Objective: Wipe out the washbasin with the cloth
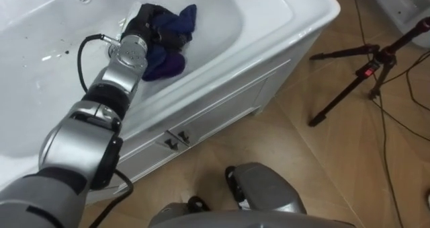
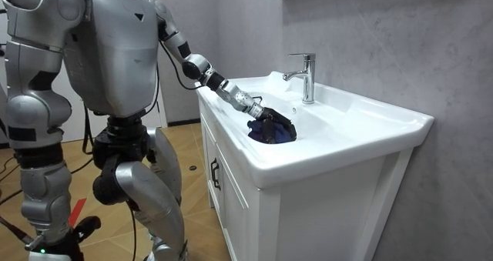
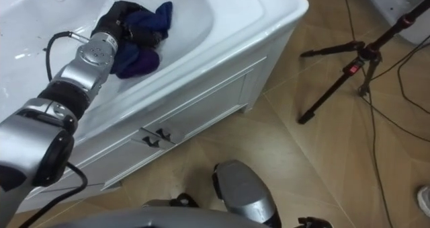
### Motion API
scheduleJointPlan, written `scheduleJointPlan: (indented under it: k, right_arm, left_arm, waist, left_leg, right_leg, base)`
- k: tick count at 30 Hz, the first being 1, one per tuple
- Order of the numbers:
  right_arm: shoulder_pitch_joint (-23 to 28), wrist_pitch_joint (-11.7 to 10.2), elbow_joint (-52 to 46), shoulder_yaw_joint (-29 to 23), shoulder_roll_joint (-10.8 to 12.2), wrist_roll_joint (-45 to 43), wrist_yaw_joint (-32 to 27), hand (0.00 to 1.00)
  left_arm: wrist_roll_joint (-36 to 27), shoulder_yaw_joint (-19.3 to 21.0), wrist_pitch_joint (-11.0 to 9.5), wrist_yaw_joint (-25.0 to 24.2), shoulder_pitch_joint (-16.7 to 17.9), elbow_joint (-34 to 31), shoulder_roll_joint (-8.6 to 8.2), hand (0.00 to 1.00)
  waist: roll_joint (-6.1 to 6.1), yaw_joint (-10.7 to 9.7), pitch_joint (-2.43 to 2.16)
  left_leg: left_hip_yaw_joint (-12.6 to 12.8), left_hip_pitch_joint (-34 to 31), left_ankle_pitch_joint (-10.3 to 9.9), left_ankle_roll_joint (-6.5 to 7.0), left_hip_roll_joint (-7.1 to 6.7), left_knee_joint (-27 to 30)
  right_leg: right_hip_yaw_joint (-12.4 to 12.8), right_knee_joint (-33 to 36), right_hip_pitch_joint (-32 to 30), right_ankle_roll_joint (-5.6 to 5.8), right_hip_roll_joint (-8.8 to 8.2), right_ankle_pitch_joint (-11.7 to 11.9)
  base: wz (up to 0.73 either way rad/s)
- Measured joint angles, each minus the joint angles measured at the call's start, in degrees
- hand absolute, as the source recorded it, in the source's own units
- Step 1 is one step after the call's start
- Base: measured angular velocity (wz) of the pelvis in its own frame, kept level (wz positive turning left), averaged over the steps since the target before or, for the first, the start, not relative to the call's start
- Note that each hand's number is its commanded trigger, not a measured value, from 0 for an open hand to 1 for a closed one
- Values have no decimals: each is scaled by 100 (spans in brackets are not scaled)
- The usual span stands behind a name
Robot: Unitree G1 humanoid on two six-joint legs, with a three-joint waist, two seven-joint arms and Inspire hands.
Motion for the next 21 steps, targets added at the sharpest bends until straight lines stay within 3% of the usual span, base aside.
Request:
scheduleJointPlan:
  k: [21]
  right_arm:
    - [15,-17,-26,0,-1,18,-16,0]
  left_arm:
    - [19,-112,-15,121,-7,2,-17,100]
  waist:
    - [61,-36,23]
  left_leg:
    - [23,-3,1,1,9,55]
  right_leg:
    - [32,19,6,3,8,0]
  base:
    - [0]
